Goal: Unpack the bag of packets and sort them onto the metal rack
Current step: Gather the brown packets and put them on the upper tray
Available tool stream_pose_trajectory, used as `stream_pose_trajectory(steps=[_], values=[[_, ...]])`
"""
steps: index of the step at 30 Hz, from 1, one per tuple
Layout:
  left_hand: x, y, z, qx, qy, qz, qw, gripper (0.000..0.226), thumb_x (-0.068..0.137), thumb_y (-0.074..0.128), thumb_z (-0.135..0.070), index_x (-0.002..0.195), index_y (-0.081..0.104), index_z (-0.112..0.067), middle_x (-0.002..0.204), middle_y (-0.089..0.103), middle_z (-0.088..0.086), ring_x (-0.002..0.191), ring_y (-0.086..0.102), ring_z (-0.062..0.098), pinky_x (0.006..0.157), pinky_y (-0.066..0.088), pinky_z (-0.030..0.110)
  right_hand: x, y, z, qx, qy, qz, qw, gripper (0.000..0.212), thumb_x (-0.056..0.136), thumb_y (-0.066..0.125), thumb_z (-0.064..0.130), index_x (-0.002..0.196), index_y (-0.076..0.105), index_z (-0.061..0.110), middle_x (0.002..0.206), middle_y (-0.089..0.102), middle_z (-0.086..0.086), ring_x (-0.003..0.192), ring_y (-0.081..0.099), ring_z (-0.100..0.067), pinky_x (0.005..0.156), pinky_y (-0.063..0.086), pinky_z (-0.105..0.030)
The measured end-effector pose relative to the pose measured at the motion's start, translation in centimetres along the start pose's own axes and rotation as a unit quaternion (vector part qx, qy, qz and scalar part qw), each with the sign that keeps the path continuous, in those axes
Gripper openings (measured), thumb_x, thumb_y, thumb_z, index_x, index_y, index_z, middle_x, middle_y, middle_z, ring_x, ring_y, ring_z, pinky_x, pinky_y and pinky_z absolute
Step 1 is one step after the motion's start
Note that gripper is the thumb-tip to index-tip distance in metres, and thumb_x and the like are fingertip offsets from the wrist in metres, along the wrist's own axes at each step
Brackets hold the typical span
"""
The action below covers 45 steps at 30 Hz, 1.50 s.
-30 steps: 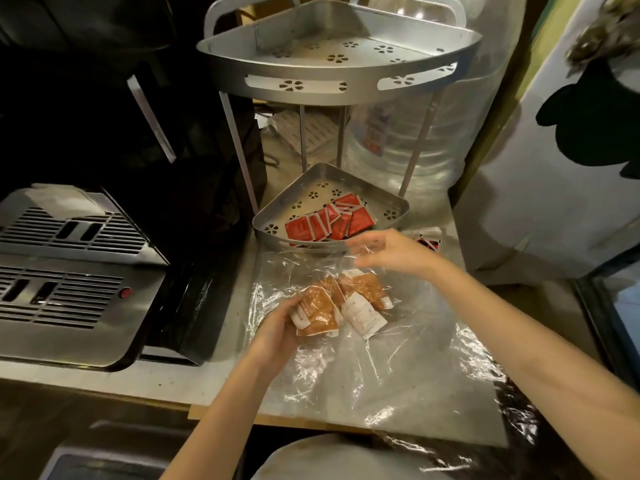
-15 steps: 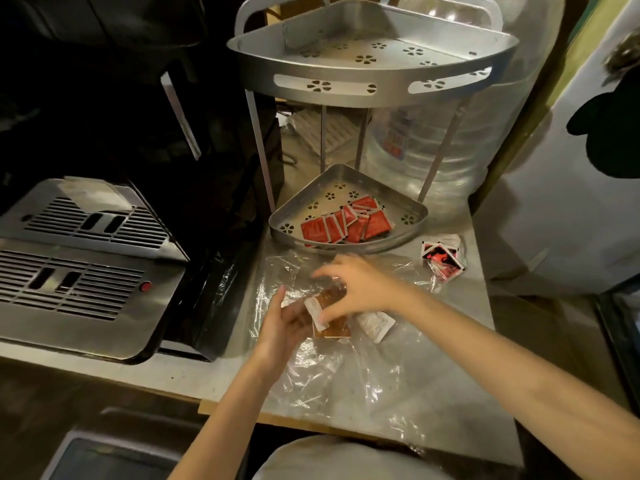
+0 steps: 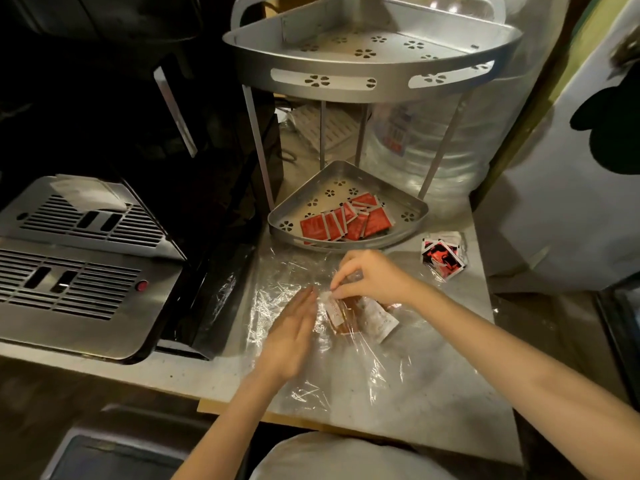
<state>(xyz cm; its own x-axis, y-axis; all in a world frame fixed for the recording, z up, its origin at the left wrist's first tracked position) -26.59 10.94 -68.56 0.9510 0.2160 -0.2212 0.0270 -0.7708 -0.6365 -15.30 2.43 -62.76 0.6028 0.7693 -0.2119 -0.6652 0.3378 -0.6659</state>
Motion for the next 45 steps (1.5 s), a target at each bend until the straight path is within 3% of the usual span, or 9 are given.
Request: stream_pose_trajectory(steps=[4, 7, 12, 18, 25, 30, 33, 38, 45], values=[[0.1, 1.6, -0.2, 0.21, 0.043, 0.026, 0.976, 0.05, 0.096, 0.004, -0.045, 0.143, -0.005, -0.03, 0.145, -0.019, -0.014, 0.134, -0.019, 0.002, 0.112, -0.014, 0.028, -0.7, -1.9, -1.0, 0.054, 0.012, 0.0, 0.998, 0.01, 0.075, 0.073, 0.02, 0.085, 0.072, 0.022, 0.094, 0.065, 0.001, 0.09, 0.06, -0.011, 0.078, 0.04, -0.016], [0.2, 1.7, 0.4, 0.283, 0.053, 0.018, 0.957, 0.062, 0.079, -0.015, -0.053, 0.137, -0.015, -0.032, 0.147, -0.025, -0.009, 0.136, -0.026, 0.01, 0.111, -0.019, 0.032, -1.4, -3.3, -1.9, 0.074, 0.021, -0.008, 0.997, 0.01, 0.077, 0.071, 0.017, 0.087, 0.072, 0.02, 0.095, 0.068, 0.002, 0.094, 0.062, -0.01, 0.084, 0.041, -0.014], [0.2, 2.0, 1.1, 0.314, 0.065, 0.001, 0.947, 0.054, 0.092, 0.003, -0.048, 0.14, -0.016, -0.032, 0.151, -0.023, -0.008, 0.135, -0.03, 0.014, 0.102, -0.033, 0.024, -2.9, -5.4, -3.3, 0.132, 0.029, -0.047, 0.99, 0.014, 0.08, 0.068, 0.014, 0.079, 0.069, 0.028, 0.086, 0.067, 0.013, 0.081, 0.061, 0.008, 0.081, 0.043, -0.008], [0.2, 2.1, 1.0, 0.343, 0.072, 0.003, 0.936, 0.056, 0.092, 0.001, -0.046, 0.141, -0.019, -0.029, 0.151, -0.027, -0.005, 0.136, -0.032, 0.017, 0.101, -0.034, 0.026, -5.2, -7.6, -7.2, 0.224, 0.077, -0.139, 0.962, 0.014, 0.084, 0.061, 0.008, 0.094, 0.068, 0.015, 0.093, 0.068, 0.003, 0.089, 0.063, -0.01, 0.081, 0.051, -0.015], [0.5, 1.4, 1.5, 0.355, 0.085, 0.075, 0.928, 0.069, 0.081, -0.01, -0.061, 0.143, -0.014, -0.029, 0.151, -0.024, -0.005, 0.136, -0.028, 0.013, 0.111, -0.02, 0.034, -6.5, -8.0, -7.8, 0.234, 0.086, -0.167, 0.954, 0.017, 0.085, 0.06, 0.005, 0.101, 0.067, 0.006, 0.089, 0.066, 0.004, 0.076, 0.064, 0.004, 0.067, 0.048, -0.007], [1.1, -0.8, -1.3, 0.273, 0.081, 0.041, 0.958, 0.04, 0.095, 0.038, -0.028, 0.132, 0.046, -0.012, 0.152, 0.025, 0.006, 0.142, 0.021, 0.027, 0.117, 0.008, 0.045, -5.5, -6.9, -6.8, 0.141, 0.079, -0.149, 0.976, 0.012, 0.081, 0.067, 0.013, 0.082, 0.069, 0.024, 0.084, 0.065, 0.013, 0.084, 0.061, -0.004, 0.084, 0.047, -0.021], [0.4, -2.0, -5.8, 0.128, 0.111, -0.051, 0.984, 0.033, 0.09, 0.053, -0.02, 0.119, 0.058, -0.006, 0.125, 0.057, 0.009, 0.106, 0.06, 0.029, 0.097, 0.044, 0.033, -5.1, -6.3, -6.0, 0.115, 0.07, -0.157, 0.978, 0.009, 0.081, 0.067, 0.015, 0.088, 0.072, 0.017, 0.082, 0.066, 0.012, 0.084, 0.062, -0.007, 0.085, 0.048, -0.026], [1.4, 3.0, -9.1, -0.235, -0.051, 0.104, 0.965, 0.03, 0.077, 0.071, -0.025, 0.105, 0.059, -0.02, 0.094, 0.066, -0.003, 0.083, 0.063, 0.012, 0.07, 0.051, 0.015, -5.0, -6.2, -6.1, 0.141, 0.075, -0.153, 0.975, 0.029, 0.08, 0.068, 0.018, 0.108, 0.063, 0.025, 0.097, 0.067, 0.007, 0.097, 0.062, -0.01, 0.093, 0.046, -0.03], [3.7, 3.4, -6.8, -0.216, -0.126, -0.004, 0.968, 0.026, 0.083, 0.061, -0.001, 0.109, 0.061, -0.003, 0.092, 0.068, 0.009, 0.077, 0.067, 0.023, 0.068, 0.058, 0.037, -8.1, -8.8, -11.3, 0.227, 0.277, -0.188, 0.915, 0.048, 0.083, 0.059, 0.044, 0.122, 0.051, 0.016, 0.112, 0.062, -0.004, 0.095, 0.062, -0.02, 0.076, 0.05, -0.033]])
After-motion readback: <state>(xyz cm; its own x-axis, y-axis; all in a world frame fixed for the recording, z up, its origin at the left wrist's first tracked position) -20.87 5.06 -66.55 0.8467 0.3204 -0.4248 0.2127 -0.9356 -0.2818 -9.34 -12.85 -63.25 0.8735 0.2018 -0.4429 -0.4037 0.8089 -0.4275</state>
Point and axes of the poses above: each hand's wrist, its own x-axis towards the middle knuckle, its own y-axis out of the palm, z = x × y, the point moved 8 cm from there along x, towards the middle knuckle
